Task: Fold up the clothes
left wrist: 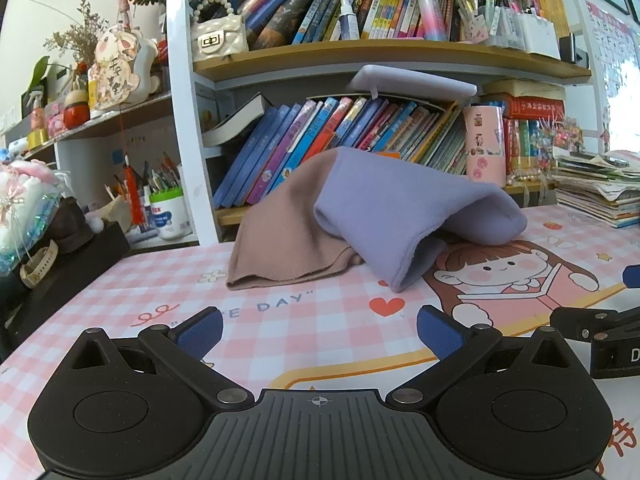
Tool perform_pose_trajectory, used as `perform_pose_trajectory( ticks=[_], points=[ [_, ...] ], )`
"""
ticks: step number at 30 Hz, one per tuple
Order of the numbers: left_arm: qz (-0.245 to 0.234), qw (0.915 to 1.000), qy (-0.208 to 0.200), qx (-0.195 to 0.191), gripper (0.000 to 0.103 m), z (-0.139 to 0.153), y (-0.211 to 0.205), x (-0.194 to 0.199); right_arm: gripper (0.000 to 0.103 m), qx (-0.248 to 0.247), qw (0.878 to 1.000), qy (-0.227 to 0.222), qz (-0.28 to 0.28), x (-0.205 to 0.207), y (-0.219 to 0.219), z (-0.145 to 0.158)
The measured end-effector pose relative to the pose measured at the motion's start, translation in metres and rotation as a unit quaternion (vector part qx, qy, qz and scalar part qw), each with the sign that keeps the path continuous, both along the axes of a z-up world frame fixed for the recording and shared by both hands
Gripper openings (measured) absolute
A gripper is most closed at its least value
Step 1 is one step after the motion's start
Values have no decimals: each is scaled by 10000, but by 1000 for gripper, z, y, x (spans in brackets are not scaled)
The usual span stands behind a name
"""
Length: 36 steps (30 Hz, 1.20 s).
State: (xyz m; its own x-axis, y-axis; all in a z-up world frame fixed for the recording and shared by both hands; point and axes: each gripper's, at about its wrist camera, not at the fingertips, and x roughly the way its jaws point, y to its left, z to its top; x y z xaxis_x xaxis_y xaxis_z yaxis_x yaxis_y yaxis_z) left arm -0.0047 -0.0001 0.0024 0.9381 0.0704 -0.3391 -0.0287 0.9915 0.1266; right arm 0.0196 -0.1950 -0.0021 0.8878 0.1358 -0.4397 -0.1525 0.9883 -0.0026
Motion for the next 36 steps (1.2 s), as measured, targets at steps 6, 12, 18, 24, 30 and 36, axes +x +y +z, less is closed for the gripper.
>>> perform_pose_trajectory(
  ticks=[6, 12, 18, 24, 30, 36],
  points=[
    [26, 10000, -31, -38, 103, 0, 1, -1, 103, -29, 10000, -26, -9, -1, 1, 0],
    [17, 10000, -39, -50, 103, 1, 1, -2, 103, -53, 10000, -34, -12, -1, 2, 0],
    [3, 10000, -39, -63, 103, 1, 2, -1, 103, -84, 10000, -28, -31, 0, 2, 0],
    [16, 10000, -44, -68, 103, 0, 2, -2, 103, -70, 10000, -30, -29, 0, 2, -1],
    [30, 10000, -50, -69, 103, 0, 2, -2, 103, -76, 10000, -34, -33, 0, 2, 0],
    [37, 10000, -55, -71, 103, 0, 2, -2, 103, -98, 9999, -46, -28, 0, 2, 0]
  ],
)
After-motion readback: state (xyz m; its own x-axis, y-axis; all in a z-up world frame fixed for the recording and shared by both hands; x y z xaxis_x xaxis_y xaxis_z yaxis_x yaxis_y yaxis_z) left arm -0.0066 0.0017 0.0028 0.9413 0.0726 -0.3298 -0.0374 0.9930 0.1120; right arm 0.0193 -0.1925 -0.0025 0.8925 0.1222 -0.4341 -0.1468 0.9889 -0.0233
